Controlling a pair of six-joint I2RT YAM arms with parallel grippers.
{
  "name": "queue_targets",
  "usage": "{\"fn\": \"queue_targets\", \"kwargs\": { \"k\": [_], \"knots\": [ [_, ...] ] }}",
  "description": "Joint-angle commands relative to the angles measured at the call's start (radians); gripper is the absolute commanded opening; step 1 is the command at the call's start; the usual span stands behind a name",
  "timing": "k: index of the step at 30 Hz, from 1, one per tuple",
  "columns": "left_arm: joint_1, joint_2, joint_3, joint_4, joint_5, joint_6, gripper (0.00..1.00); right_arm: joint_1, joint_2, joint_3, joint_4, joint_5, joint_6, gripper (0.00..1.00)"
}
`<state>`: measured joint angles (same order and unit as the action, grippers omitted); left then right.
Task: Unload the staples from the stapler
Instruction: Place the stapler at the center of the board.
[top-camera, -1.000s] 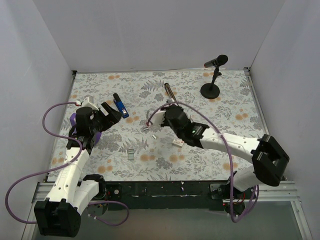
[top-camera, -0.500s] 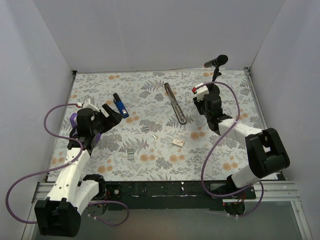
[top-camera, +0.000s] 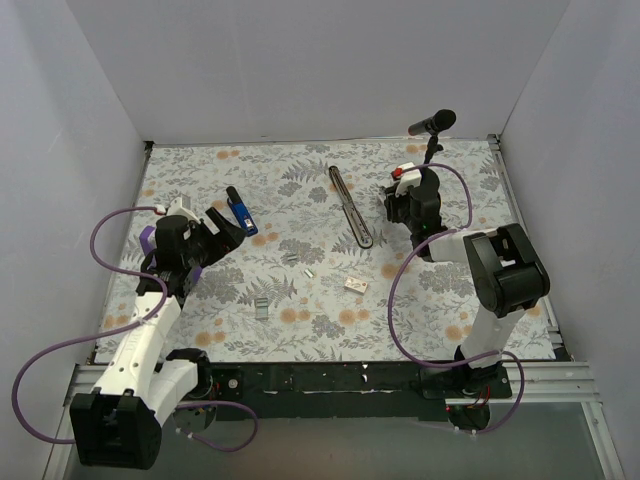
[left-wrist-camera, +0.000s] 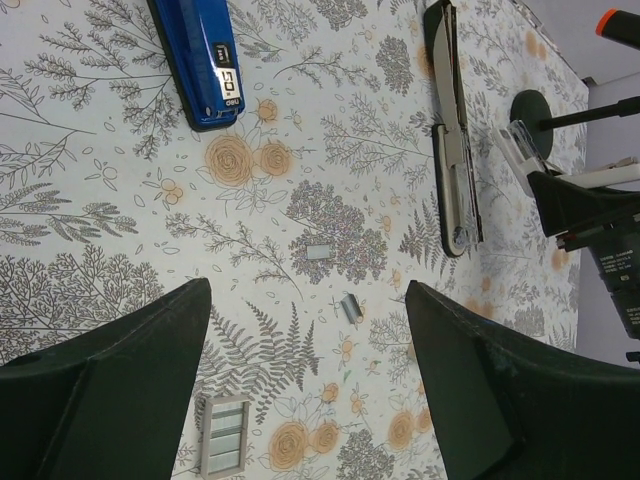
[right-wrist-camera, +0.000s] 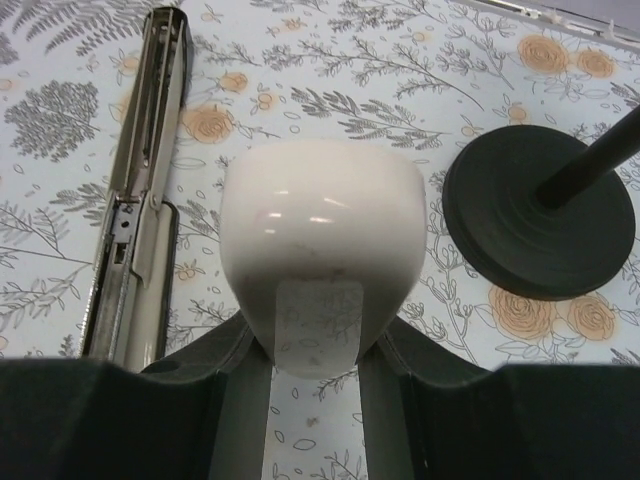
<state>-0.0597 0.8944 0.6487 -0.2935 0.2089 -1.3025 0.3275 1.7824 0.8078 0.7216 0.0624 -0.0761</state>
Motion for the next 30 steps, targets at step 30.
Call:
{"fn": "queue_targets", "kwargs": {
  "k": [30],
  "knots": [
    [0.008,0.001,0.0,0.022,0.018,0.026,0.79,-0.001,0.135,0.454,-0.606,-0.04,0.064,0.58]
  ]
}}
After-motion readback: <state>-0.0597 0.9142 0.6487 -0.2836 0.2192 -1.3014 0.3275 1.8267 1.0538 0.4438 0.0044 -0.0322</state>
